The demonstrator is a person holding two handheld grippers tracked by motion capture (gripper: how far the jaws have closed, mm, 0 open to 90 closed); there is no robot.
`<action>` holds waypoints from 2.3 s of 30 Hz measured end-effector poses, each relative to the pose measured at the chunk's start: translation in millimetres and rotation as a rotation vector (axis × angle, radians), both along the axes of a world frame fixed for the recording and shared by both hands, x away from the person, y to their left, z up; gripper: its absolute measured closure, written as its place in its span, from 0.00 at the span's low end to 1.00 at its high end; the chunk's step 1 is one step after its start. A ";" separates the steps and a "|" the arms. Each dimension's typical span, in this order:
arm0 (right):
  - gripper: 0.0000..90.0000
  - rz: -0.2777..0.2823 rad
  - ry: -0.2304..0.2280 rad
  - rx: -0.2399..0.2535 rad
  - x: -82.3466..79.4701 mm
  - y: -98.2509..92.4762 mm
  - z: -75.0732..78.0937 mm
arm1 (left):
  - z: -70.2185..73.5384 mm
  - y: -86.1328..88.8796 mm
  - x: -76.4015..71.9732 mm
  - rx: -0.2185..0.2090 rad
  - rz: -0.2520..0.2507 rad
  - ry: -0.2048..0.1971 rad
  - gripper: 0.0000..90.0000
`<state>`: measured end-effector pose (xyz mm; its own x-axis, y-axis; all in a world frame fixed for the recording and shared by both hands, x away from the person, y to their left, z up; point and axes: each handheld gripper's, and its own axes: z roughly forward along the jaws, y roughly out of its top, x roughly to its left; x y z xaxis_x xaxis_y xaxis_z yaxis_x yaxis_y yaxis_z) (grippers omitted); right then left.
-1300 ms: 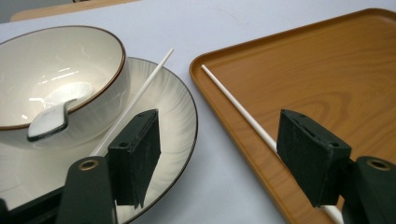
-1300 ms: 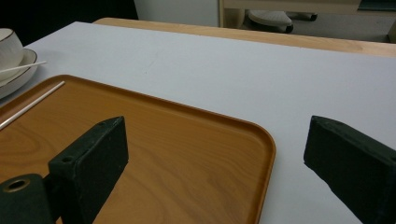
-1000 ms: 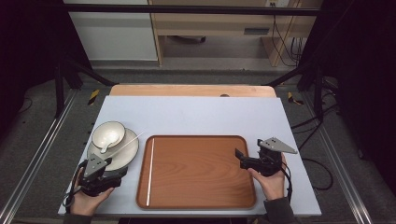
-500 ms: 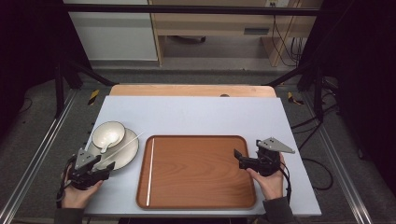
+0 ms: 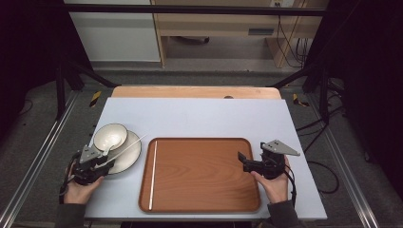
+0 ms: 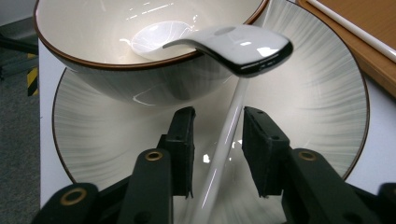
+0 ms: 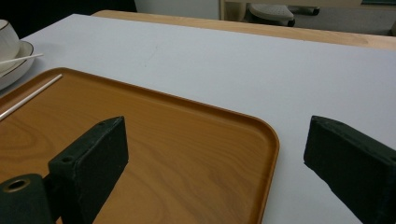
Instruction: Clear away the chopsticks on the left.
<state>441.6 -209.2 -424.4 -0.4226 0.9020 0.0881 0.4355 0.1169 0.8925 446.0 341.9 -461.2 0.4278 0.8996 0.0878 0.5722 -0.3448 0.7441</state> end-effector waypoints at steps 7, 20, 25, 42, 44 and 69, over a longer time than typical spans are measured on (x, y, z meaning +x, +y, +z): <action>0.07 -0.001 0.001 0.000 0.1 -0.2 -0.1 | 1.1 -2.3 -0.5 -0.013 -0.019 0.017 0.82; 0.07 -0.002 -0.001 0.005 0.0 -1.0 0.2 | 3.0 -16.3 -7.0 -0.018 -0.035 0.039 0.93; 0.07 -0.003 0.002 0.006 -0.1 -1.9 0.2 | 4.3 -22.8 -12.0 -0.042 -0.025 0.033 0.93; 0.07 -0.011 -0.010 0.016 -1.4 -6.0 2.2 | 23.6 -63.0 -37.3 -0.142 0.026 -0.081 0.94; 0.07 -0.011 -0.010 0.015 -1.4 -6.1 2.3 | 24.6 -68.7 -39.6 -0.145 0.025 -0.085 0.94; 0.07 -0.021 -0.016 0.018 -3.4 -5.6 4.6 | 48.0 -125.8 -54.7 -0.233 0.092 -0.182 0.94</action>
